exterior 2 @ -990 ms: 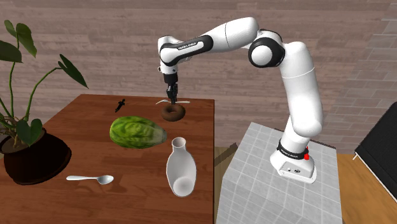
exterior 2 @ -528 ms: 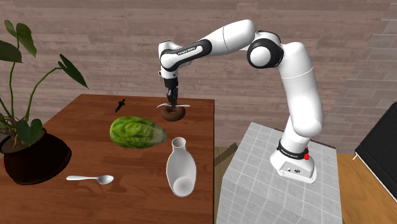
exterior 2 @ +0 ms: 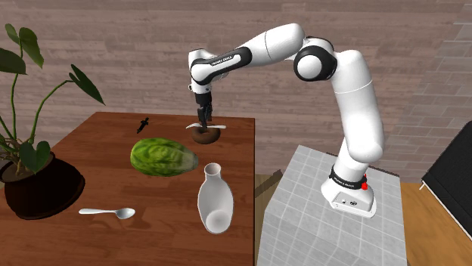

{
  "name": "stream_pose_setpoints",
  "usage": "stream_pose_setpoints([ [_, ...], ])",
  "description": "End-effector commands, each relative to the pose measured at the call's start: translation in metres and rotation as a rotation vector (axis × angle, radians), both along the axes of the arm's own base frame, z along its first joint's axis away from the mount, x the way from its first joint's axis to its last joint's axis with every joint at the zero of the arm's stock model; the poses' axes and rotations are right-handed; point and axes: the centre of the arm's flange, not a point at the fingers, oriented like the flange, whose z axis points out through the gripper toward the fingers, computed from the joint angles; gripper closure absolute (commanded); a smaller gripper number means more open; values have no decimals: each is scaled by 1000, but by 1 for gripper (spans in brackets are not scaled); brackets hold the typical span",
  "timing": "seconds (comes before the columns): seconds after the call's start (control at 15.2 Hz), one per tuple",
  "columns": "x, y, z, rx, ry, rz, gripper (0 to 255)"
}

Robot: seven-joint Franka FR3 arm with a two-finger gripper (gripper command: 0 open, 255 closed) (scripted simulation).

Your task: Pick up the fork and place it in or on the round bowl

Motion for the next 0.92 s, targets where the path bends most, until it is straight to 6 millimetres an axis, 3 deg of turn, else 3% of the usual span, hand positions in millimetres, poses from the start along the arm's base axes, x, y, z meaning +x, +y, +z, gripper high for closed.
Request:
stream_pose_setpoints([
  [0.0, 0, 0, 0, 0, 0, 0, 0],
  [0.07, 0, 0, 0, 0, 0, 0, 0],
  [0.33, 8, -7, 49, 0, 0, 0, 0],
  [0.86, 8, -7, 49, 0, 0, 0, 0],
])
